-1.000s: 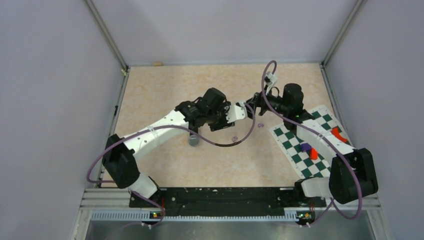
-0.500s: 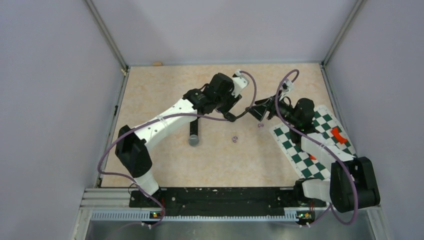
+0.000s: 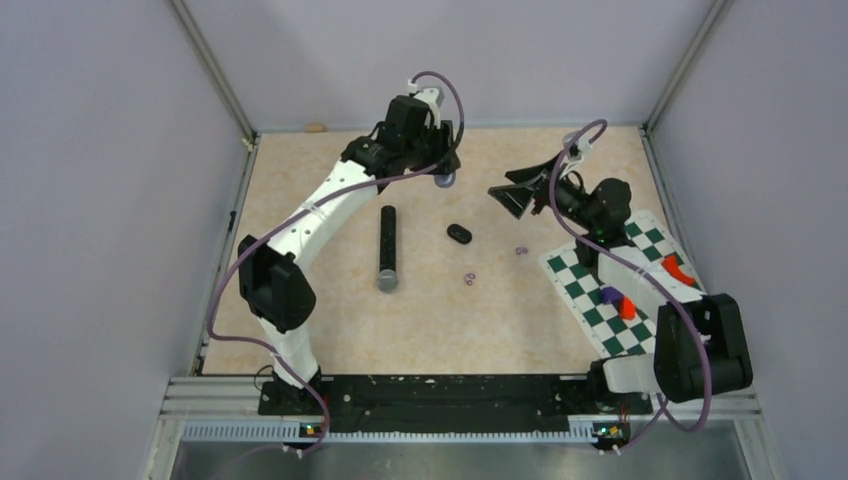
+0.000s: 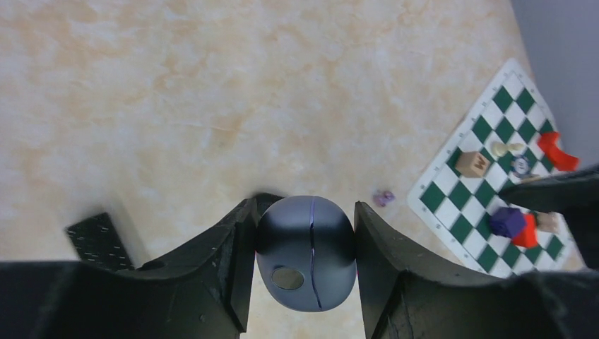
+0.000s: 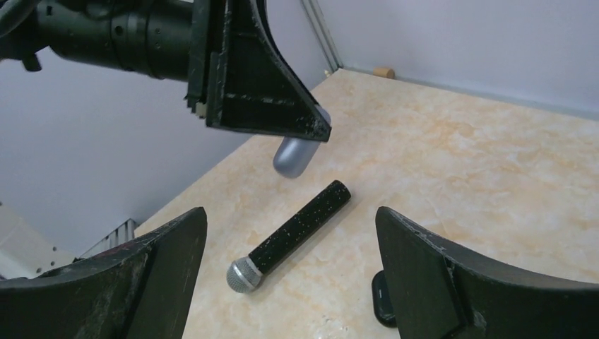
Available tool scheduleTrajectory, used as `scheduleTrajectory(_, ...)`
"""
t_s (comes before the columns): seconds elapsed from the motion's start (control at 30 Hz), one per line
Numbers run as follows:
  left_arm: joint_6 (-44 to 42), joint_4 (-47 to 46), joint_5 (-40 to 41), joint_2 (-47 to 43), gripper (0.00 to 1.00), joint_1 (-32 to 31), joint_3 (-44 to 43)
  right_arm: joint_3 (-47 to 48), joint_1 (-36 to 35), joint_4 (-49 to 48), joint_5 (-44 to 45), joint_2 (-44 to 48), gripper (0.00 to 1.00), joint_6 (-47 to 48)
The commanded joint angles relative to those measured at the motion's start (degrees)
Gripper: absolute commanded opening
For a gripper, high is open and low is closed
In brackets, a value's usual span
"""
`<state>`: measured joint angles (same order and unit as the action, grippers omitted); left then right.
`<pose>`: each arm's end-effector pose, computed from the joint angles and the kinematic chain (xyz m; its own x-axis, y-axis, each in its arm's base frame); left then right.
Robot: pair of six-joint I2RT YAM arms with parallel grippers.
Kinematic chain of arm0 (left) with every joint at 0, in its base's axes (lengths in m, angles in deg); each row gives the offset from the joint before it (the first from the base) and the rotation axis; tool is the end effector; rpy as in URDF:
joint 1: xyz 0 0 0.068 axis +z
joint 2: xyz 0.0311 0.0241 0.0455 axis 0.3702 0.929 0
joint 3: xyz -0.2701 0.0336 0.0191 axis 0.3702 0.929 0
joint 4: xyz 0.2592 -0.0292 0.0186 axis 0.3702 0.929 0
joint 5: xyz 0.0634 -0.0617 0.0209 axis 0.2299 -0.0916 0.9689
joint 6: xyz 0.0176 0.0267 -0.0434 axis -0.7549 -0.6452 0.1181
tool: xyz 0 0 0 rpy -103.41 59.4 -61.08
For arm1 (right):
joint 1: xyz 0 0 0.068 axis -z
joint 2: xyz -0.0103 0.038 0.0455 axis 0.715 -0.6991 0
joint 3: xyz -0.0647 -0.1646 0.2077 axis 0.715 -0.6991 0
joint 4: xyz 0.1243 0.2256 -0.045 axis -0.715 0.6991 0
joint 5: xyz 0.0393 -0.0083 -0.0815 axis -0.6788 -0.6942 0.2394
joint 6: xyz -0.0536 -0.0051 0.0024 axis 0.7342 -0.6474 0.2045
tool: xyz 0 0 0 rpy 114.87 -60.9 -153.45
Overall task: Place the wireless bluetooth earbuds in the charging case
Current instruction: Pass from the left arm to the right
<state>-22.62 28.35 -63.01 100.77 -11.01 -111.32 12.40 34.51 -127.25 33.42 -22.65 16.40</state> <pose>0.3568 -0.2304 0.3747 -0.6113 -0.0123 -0.7913 0.3734 0.8771 -0.3021 0.2725 0.0790 0.3020 -0.2473 0.3441 -0.9058 -0.7996 0.4556 0.3913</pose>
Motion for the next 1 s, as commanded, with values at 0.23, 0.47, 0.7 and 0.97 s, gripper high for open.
scheduleTrajectory(0.23,14.73,-3.01,-8.41,1.29,0.00,-3.62,2.68,1.63,-9.44,-0.53,10.93,-5.99,0.86,3.07)
scheduleTrajectory(0.47,15.32,-2.31,-7.40,2.06,0.00,-4.76,2.23,0.89,-10.67,2.48,18.11,-4.80,0.81,4.19)
scheduleTrajectory(0.7,15.03,-1.27,-5.59,2.30,0.00,-5.28,1.08,1.54,-11.09,4.88,17.47,-6.00,0.75,4.62)
scheduleTrajectory(0.97,14.69,-0.97,-4.46,2.06,0.00,-5.46,1.11,1.93,-11.79,4.73,15.62,-6.85,0.63,3.97)
